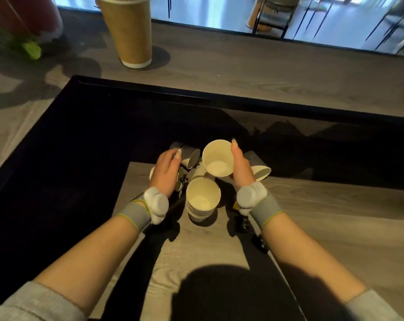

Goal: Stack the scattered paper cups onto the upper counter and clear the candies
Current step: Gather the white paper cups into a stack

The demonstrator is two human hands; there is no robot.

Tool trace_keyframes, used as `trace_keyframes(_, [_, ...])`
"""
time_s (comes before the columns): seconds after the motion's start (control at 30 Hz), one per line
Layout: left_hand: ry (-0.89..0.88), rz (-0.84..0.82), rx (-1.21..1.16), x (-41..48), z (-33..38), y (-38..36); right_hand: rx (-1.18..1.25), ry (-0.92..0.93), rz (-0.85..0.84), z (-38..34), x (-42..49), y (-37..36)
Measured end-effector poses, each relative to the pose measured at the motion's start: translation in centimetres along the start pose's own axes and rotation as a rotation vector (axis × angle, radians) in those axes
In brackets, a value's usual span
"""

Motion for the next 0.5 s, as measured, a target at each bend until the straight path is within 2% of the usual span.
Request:
trace_keyframes(0.07, [-0.007, -0.041, -0.123, -1.0, 0.2, -0.6, -0.038, -0.001, -0.083, -0.3, -1.0, -0.8])
trace_keyframes(0.17, [-0.022, -0.15, -0.179, -2.3, 0.3, -2.1, -0.1, -0.005, -0.152, -0.1, -2.4, -1.4])
trace_keyframes(0.27, [0.085, -0.257, -0.283, -3.4, 0.0, -3.8, -0.118, -0.031, -0.172, 0.4, -3.2, -2.4])
trace_keyframes(0.33, [0.166, -0.228, -0.38, -3.9, -0.3, -4.6, -0.091, -0.077, -0.141, 1.1, -3.2, -3.0])
trace_keyframes(0.5, [0.117, -0.066, -0.434, -4.9, 0.7, -4.7, -0.059, -0.032, -0.019, 2.1, -2.8, -2.9])
Point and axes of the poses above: each hand's wrist, its own x-axis towards the middle knuckle, its own y-axis out of the back of the hand, z = x × y, the point moved 7 cm from there along x, towards the middle knuckle, and after that the axes turned 2 degrees about -x, right-handed, at the moved point
